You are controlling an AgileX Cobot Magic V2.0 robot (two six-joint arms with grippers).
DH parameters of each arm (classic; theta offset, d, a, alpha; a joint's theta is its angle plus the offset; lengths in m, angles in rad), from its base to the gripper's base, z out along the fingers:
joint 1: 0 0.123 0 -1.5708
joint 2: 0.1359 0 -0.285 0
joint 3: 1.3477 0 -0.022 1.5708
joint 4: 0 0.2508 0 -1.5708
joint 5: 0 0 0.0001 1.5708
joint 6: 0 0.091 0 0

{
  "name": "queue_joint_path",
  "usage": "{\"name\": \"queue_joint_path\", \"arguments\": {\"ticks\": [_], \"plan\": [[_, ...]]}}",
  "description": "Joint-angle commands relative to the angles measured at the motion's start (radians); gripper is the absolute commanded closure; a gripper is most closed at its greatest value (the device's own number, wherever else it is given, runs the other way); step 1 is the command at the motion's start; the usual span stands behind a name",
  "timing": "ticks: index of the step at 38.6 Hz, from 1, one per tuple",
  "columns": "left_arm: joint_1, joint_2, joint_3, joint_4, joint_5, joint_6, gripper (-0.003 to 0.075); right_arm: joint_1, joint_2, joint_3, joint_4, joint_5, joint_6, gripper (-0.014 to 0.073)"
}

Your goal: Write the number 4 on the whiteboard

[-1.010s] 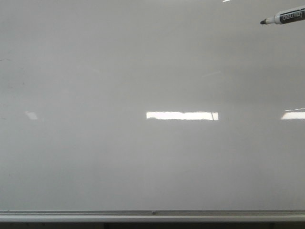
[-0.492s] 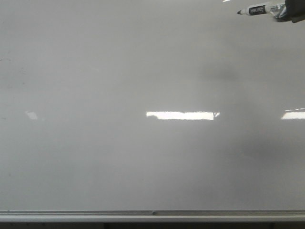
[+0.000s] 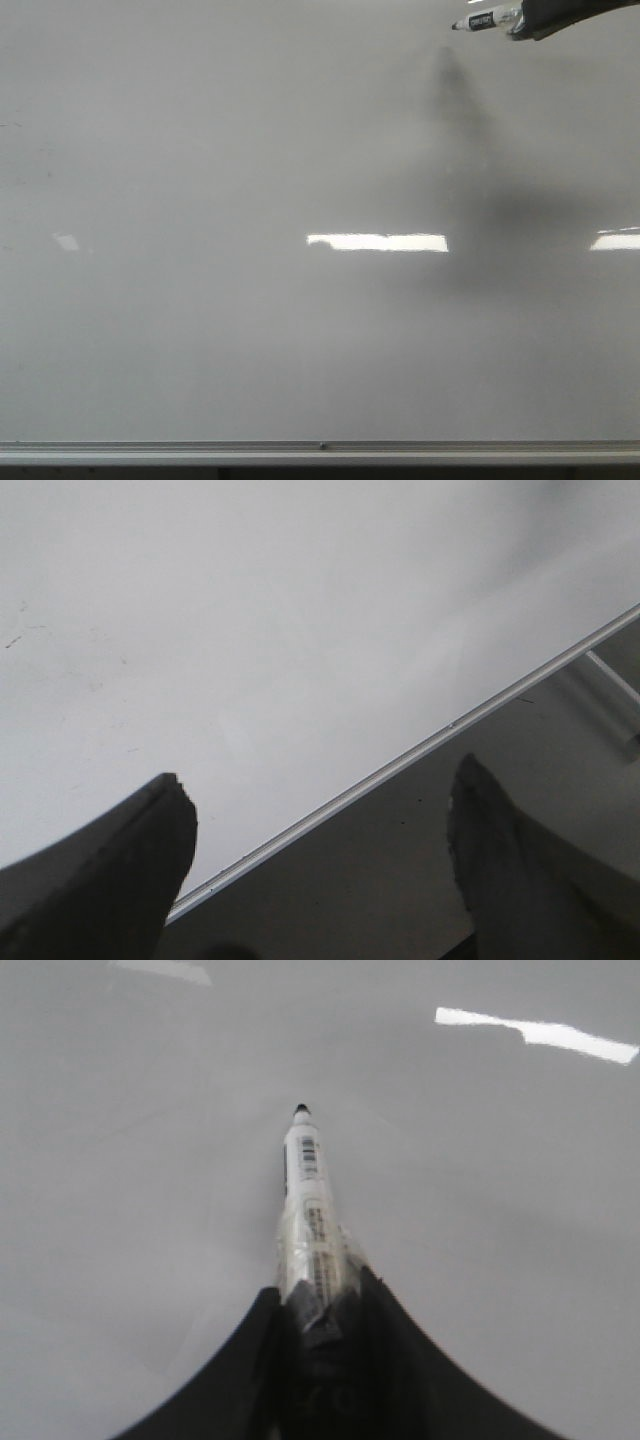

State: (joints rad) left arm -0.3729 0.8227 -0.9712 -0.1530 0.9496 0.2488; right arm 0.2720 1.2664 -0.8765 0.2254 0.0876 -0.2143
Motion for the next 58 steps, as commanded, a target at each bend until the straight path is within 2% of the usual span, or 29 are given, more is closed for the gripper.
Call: {"name": "queue_joint_path", "arguments": {"ticks": [1,14,23,33,39,44,49,58], "plan": [[0.002,-0.005,-0.028,-0.018,-0.067,-0.010,0.0206,-0.007,0.010,-0.040,-0.006,-0.077,-0.008,0.0643],[0.002,-0.005,-0.028,-0.018,-0.069,-0.010,0.0207,0.032,0.080,-0.039,-0.017,0.061,-0.015,0.0643],[0.002,-0.003,-0.028,-0.018,-0.081,-0.010,0.0207,0.032,0.078,-0.039,-0.033,0.083,-0.015,0.0643],[0.002,-0.003,-0.028,-0.018,-0.081,-0.010,0.0207,-0.089,0.078,-0.039,-0.046,0.160,-0.015,0.0643],[0.002,-0.003,-0.028,-0.018,-0.081,-0.010,0.0206,-0.100,0.049,-0.039,-0.046,0.164,-0.015,0.0643],[0.002,-0.003,-0.028,-0.018,-0.081,-0.010,0.0206,-0.075,-0.023,-0.039,-0.045,0.189,-0.015,0.0643],[0.002,-0.003,-0.028,-0.018,-0.090,-0.010,0.0206,-0.044,-0.082,-0.039,-0.046,0.155,-0.015,0.0643],[0.002,-0.003,-0.028,-0.018,-0.102,-0.010,0.0206,-0.030,-0.053,-0.056,-0.045,0.125,-0.015,0.0643]]}}
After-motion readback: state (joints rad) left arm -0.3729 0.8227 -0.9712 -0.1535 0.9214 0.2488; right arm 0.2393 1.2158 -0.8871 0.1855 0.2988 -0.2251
